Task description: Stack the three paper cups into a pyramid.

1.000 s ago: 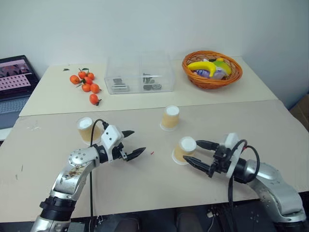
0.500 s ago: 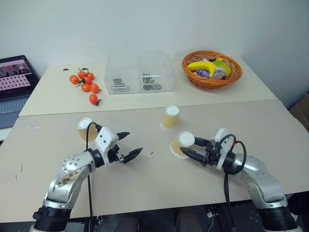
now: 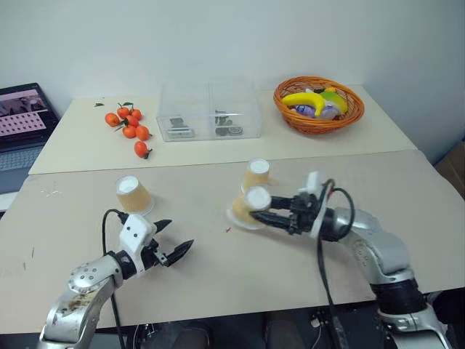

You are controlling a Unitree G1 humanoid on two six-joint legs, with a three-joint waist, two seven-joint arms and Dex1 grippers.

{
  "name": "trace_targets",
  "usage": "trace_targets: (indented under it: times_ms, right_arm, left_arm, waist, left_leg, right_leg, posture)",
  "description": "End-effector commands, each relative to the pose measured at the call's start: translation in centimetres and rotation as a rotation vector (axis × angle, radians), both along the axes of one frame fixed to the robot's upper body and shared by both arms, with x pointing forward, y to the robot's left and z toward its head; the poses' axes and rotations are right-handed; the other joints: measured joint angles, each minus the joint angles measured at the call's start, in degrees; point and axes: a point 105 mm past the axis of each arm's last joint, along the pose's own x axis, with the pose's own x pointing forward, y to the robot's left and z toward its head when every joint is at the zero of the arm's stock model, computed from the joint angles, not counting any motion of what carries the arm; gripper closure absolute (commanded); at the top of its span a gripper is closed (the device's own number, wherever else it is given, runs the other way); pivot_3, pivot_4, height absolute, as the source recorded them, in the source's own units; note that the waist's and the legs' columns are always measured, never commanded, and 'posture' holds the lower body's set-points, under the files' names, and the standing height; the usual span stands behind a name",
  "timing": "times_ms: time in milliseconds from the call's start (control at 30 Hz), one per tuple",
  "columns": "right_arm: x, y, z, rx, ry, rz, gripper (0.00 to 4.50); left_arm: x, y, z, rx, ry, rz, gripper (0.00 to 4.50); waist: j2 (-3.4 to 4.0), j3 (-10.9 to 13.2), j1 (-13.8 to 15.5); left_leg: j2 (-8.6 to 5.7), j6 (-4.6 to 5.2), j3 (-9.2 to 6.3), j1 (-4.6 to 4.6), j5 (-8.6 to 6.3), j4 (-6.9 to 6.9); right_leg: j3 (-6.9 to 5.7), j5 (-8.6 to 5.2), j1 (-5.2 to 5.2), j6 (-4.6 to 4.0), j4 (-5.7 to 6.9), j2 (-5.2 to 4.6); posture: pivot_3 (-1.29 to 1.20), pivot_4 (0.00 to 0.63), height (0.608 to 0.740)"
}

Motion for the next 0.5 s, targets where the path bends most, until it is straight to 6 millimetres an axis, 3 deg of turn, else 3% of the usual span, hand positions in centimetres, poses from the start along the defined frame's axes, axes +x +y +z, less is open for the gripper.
trace_targets:
  times_ms: [33,300,500]
  right_arm:
    - [-0.4,2.0,0.9,0.007,-0.032,0.124,2.35]
    - [3.8,6.8,1.9,0.021,-0.134,0.164,2.35]
    - [5.3,8.3,1.5,0.004,-0.182,0.174,2.35]
  left_arm:
    - [-0.4,0.1,1.1,-0.008,-0.041,0.025,0.0]
    - [-1.9,0.6,1.3,-0.017,-0.039,0.088,0.0]
    - [-2.3,0.9,1.6,-0.018,-0.046,0.125,0.0]
  waist:
    - [0.0,0.0,-0.04]
    - [0.0,0.0,-1.18]
    - [0.0,-0.01,-1.18]
  left_leg:
    - [0.0,0.0,0.0,-0.01,0.0,0.0]
    - [0.05,-0.16,0.04,-0.19,0.06,-0.02]
    - [0.12,-0.21,0.03,-0.24,0.08,-0.09]
  right_leg:
    - [0.0,0.01,-0.01,-0.01,-0.01,0.0]
    - [0.01,0.13,-0.44,-0.2,0.1,0.04]
    - [-0.01,0.19,-0.62,-0.29,0.13,0.11]
  posture:
    - [0.0,0.15,0.738]
    - [0.0,0.15,0.738]
    - [0.0,0.15,0.738]
